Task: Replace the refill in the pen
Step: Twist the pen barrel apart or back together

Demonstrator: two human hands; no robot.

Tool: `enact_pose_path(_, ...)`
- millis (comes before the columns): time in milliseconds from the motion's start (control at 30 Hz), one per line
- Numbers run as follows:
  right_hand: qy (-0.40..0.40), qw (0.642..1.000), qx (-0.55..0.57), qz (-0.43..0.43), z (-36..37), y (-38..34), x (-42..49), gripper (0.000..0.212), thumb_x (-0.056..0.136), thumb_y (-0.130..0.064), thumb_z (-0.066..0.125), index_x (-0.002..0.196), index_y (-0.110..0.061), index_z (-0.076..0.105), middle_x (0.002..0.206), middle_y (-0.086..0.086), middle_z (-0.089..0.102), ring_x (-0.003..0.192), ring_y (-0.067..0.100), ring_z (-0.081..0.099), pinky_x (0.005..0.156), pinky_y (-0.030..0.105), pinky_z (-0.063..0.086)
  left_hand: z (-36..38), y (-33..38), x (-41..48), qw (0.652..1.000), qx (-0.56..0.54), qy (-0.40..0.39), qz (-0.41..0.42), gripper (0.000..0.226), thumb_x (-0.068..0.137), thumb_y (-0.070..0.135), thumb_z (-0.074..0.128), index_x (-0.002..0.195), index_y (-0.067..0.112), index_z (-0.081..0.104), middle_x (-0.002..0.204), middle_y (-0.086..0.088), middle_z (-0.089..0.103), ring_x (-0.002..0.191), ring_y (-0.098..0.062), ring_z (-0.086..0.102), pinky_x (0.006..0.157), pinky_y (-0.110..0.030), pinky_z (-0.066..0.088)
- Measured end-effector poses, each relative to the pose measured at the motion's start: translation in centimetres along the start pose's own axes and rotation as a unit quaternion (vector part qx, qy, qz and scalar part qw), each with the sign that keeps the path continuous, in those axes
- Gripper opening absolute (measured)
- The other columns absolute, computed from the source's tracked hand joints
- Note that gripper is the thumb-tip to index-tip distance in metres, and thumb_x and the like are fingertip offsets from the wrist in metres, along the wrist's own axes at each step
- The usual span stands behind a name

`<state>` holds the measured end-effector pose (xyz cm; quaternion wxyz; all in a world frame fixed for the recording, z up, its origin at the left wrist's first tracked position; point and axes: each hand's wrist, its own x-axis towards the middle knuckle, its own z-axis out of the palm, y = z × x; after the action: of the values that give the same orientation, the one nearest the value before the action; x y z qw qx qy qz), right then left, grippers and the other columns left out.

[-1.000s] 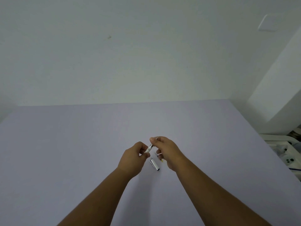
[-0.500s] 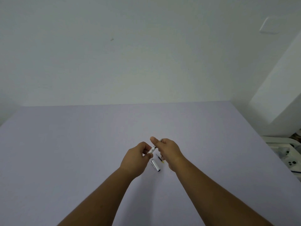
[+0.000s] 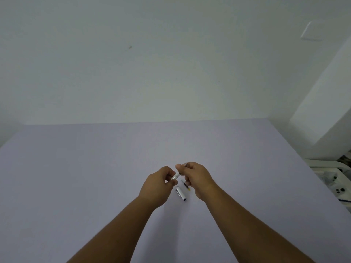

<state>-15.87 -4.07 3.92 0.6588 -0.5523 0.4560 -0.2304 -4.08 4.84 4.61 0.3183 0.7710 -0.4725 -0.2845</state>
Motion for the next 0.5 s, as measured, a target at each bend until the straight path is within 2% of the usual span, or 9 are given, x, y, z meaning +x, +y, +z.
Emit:
enact_pose_path(67,0.029,0.999,-0.032,0.021,0.11,-0.01,0.11,0.038,0.073,-0.047,0.072,0.062,-0.017,0.052,0.059,-0.004,0.047,0.054,0.014,0.04,0.056,0.027,0.04,0.16,0.15,-0.08,1.0,0.002,-0.004,0.004,0.008,0.087,0.026,0.06,0.082,0.03,0.054,0.078,0.015,0.061,0.07,-0.002,0.055,0.059,-0.02,0.042)
enact_pose_path(100,0.028,0.999,-0.021,0.021,0.11,0.06,0.2,0.039,0.073,-0.049,0.071,0.063,-0.017,0.052,0.06,-0.004,0.047,0.054,0.014,0.04,0.057,0.027,0.04,0.18,0.2,-0.06,1.0,-0.002,-0.002,0.002,0.008,0.087,0.026,0.06,0.083,0.03,0.055,0.079,0.015,0.062,0.07,-0.003,0.055,0.059,-0.02,0.041)
enact_pose_path(200,-0.011,0.997,0.079,-0.005,-0.05,0.2,0.18,0.012,0.083,-0.029,0.067,0.08,-0.017,0.067,0.074,-0.001,0.056,0.062,0.013,0.044,0.061,0.026,0.043,0.0,0.23,0.13,1.0,-0.016,0.007,-0.008,0.005,0.086,0.024,0.061,0.085,0.028,0.057,0.08,0.014,0.063,0.069,-0.006,0.056,0.058,-0.022,0.042)
enact_pose_path(233,-0.013,0.997,0.081,-0.013,-0.18,0.23,0.17,0.007,0.084,-0.023,0.066,0.081,-0.017,0.069,0.073,-0.001,0.058,0.062,0.013,0.044,0.061,0.025,0.043,-0.05,0.26,0.16,1.0,-0.013,0.008,-0.007,0.005,0.086,0.024,0.061,0.085,0.027,0.057,0.08,0.014,0.062,0.069,-0.006,0.056,0.058,-0.022,0.042)
enact_pose_path(267,-0.007,0.998,0.062,-0.012,-0.27,0.22,0.17,0.009,0.082,-0.024,0.068,0.077,-0.016,0.068,0.069,-0.002,0.056,0.06,0.013,0.043,0.06,0.025,0.042,-0.04,0.25,0.15,1.0,-0.006,0.006,-0.004,0.006,0.086,0.024,0.061,0.084,0.028,0.056,0.079,0.014,0.062,0.07,-0.005,0.056,0.058,-0.022,0.042)
enact_pose_path(333,0.016,1.0,-0.004,0.011,-0.35,0.13,0.2,0.031,0.074,-0.038,0.074,0.069,-0.013,0.057,0.058,-0.005,0.047,0.053,0.013,0.039,0.056,0.026,0.04,0.09,0.26,0.06,1.0,0.002,0.001,0.001,0.007,0.087,0.025,0.06,0.083,0.029,0.055,0.079,0.014,0.063,0.069,-0.004,0.055,0.058,-0.021,0.041)
enact_pose_path(400,0.015,0.999,-0.019,0.022,-0.35,0.08,0.2,0.039,0.071,-0.045,0.074,0.07,-0.013,0.052,0.059,-0.005,0.046,0.055,0.014,0.038,0.058,0.027,0.04,0.2,0.25,-0.03,1.0,-0.007,-0.002,-0.004,0.006,0.087,0.025,0.06,0.084,0.028,0.056,0.082,0.012,0.064,0.068,-0.005,0.055,0.058,-0.022,0.04)
enact_pose_path(500,-0.022,0.999,0.046,-0.002,-0.38,0.14,-0.03,0.014,0.082,-0.031,0.068,0.081,-0.017,0.067,0.075,-0.003,0.057,0.067,0.014,0.046,0.065,0.027,0.044,0.17,0.24,-0.06,1.0,-0.015,0.0,-0.012,0.004,0.087,0.023,0.061,0.086,0.026,0.058,0.084,0.008,0.065,0.069,-0.011,0.057,0.059,-0.023,0.042)
